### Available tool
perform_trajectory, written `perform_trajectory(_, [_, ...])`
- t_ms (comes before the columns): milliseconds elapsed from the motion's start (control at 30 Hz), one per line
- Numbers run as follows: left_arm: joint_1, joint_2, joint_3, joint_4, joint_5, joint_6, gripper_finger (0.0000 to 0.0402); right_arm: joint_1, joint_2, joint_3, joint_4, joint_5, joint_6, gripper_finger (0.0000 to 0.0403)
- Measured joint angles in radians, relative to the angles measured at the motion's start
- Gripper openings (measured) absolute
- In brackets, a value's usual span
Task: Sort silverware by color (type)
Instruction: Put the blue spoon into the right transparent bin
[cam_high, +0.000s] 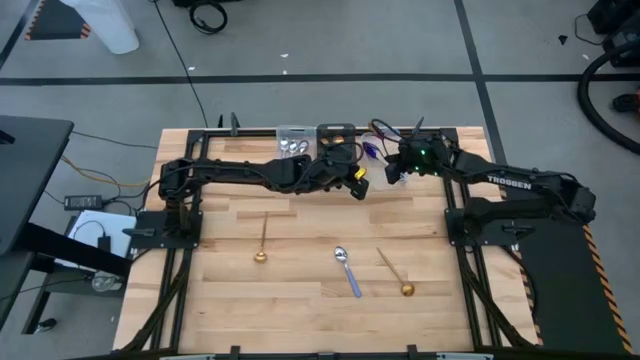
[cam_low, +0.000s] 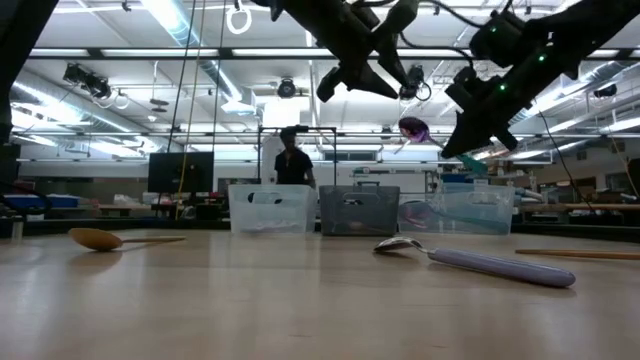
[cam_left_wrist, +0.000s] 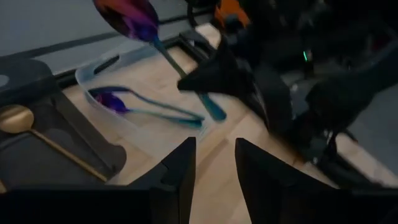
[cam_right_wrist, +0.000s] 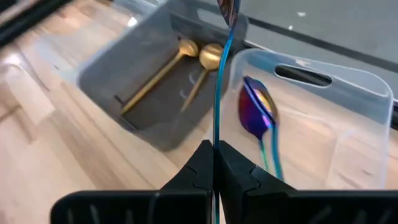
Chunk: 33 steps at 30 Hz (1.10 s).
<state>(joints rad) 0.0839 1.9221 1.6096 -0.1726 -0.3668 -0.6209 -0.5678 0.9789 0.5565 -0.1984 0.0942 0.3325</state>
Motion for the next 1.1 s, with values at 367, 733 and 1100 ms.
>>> perform_trajectory(367, [0.037,0.000,0.000,-0.066,0.068,0.074,0.0118,-0.112,0.114,0.023,-0.047,-0.044,-0.132,0.0016])
perform_trajectory(733, [0.085,0.001,-0.137,0.031,0.240,0.083,0.0118,-0.169,0.253,0.023,-0.033,-0.035,-0.149,0.0017])
perform_trajectory(1100, [0.106,-0.017,-0.397,0.406,0.403,-0.096,0.0118,-0.187,0.317,0.023,-0.036,-0.032,-0.163,0.0018])
